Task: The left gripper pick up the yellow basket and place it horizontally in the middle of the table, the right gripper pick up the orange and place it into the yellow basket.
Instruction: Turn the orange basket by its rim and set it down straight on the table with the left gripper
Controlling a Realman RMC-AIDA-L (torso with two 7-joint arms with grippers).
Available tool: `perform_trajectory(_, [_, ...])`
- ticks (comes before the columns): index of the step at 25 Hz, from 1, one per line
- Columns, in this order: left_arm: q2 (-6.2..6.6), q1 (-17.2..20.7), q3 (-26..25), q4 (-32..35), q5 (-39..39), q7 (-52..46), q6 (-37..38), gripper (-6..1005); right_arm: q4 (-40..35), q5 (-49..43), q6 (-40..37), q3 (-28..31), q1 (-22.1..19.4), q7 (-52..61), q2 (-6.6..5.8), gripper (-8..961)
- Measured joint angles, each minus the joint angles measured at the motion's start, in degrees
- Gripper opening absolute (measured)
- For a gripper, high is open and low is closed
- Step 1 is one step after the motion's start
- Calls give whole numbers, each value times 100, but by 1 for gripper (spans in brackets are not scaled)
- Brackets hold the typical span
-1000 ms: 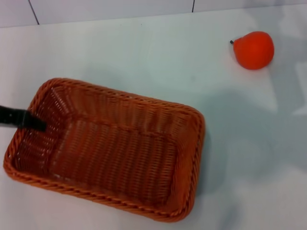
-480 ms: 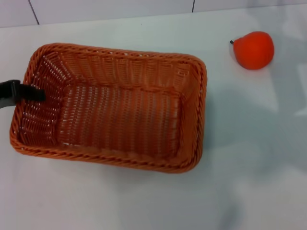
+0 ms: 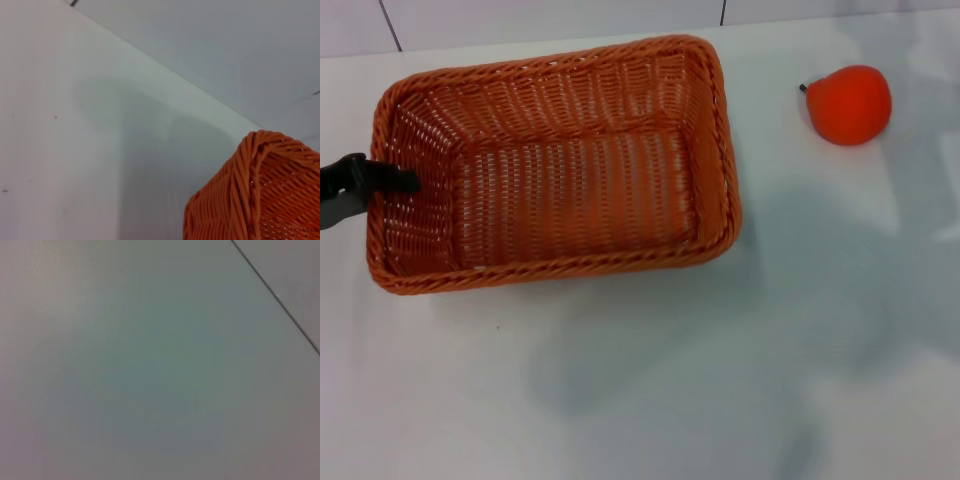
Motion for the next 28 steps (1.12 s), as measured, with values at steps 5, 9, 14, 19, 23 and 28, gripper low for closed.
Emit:
perform_trajectory(5, [-3, 26, -17, -235, -54, 0, -240, 162, -18, 0, 49, 7, 3, 0, 0, 906])
perform_trajectory(9, [3, 30, -25, -304, -120, -54, -274, 162, -25, 0, 49, 9, 12, 0, 0, 906])
perform_trajectory(14, [9, 33, -15, -374, -202, -71, -274, 221, -39, 0, 49, 8, 23, 0, -2, 905])
perform_trajectory(19, [30, 72, -11, -398, -276, 10, -276, 381, -47, -18, 49, -53, 32, -2, -9, 905])
perform_trajectory(23, [69, 119, -33, -347, -451, 475, -374, 560, -54, -41, 49, -161, 38, -37, -18, 905])
perform_trajectory(28, [173, 363, -49, -358, -1313, 1795, -836, 668, -398, -198, 67, -882, -116, 61, -49, 904])
